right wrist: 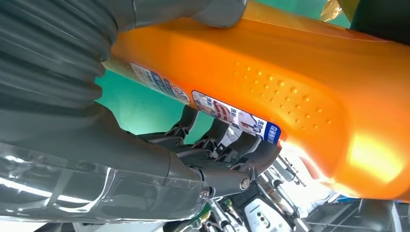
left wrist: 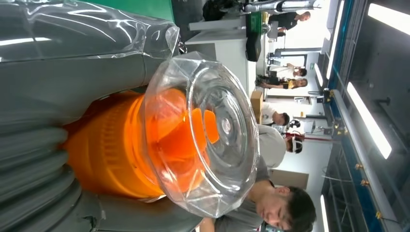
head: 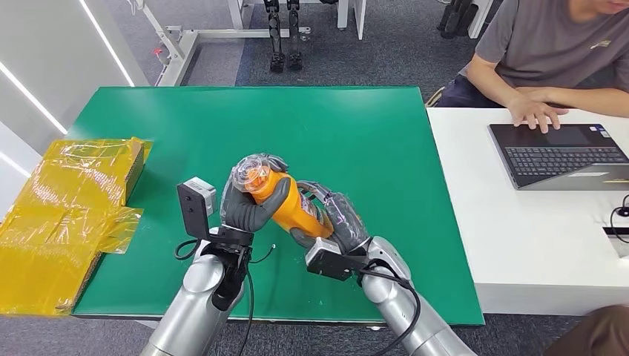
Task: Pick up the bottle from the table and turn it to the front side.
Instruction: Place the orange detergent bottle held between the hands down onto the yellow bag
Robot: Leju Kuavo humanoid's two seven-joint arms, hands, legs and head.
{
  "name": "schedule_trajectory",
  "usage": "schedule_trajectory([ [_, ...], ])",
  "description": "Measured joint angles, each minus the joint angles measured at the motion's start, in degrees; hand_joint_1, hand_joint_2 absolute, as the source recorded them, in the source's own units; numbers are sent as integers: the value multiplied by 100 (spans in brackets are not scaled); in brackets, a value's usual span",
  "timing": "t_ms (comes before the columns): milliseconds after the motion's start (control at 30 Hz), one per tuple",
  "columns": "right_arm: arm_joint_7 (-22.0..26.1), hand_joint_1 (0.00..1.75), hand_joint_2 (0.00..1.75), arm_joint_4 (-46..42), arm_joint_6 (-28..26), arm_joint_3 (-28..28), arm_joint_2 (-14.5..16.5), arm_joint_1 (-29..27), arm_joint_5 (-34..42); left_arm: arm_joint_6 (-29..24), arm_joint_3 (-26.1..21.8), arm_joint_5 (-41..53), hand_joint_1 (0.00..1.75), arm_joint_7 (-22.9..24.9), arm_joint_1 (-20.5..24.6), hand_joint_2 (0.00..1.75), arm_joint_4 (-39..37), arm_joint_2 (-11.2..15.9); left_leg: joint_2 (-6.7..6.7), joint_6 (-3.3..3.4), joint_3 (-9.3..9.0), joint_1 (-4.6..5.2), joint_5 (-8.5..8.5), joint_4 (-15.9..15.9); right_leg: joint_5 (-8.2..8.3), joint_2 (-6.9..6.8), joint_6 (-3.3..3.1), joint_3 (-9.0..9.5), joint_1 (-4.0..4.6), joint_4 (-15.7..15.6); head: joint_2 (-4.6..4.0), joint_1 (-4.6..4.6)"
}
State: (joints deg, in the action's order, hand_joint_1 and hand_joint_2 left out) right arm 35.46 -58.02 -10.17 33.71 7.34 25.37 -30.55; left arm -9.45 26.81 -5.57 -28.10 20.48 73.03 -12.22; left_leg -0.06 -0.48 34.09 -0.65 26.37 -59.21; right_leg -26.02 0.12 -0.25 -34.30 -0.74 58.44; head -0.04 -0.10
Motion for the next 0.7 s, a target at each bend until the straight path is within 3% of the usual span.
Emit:
schedule_trajectory([
  [267,52,175,175,84,-32,60,0,51,86,-4,-15,-3,175,-7,7,175,-11,-3,0,0,1,0,0,0,0,-1,0,0,0,0,0,0],
  [367,41,163,175,84,-97,72,0,48,97,13,-22,10,175,-7,6,175,-11,-9,0,0,1,0,0,0,0,-1,0,0,0,0,0,0],
  [500,17,3,175,75,-226,78,0,31,113,23,-40,25,175,-7,2,175,-11,-28,0,0,0,0,0,0,0,-1,0,0,0,0,0,0],
  [700,-19,0,175,-240,-589,58,0,-131,419,22,-54,54,175,4,-12,175,-11,-30,0,0,0,0,0,0,0,-1,0,-1,0,0,0,-1],
])
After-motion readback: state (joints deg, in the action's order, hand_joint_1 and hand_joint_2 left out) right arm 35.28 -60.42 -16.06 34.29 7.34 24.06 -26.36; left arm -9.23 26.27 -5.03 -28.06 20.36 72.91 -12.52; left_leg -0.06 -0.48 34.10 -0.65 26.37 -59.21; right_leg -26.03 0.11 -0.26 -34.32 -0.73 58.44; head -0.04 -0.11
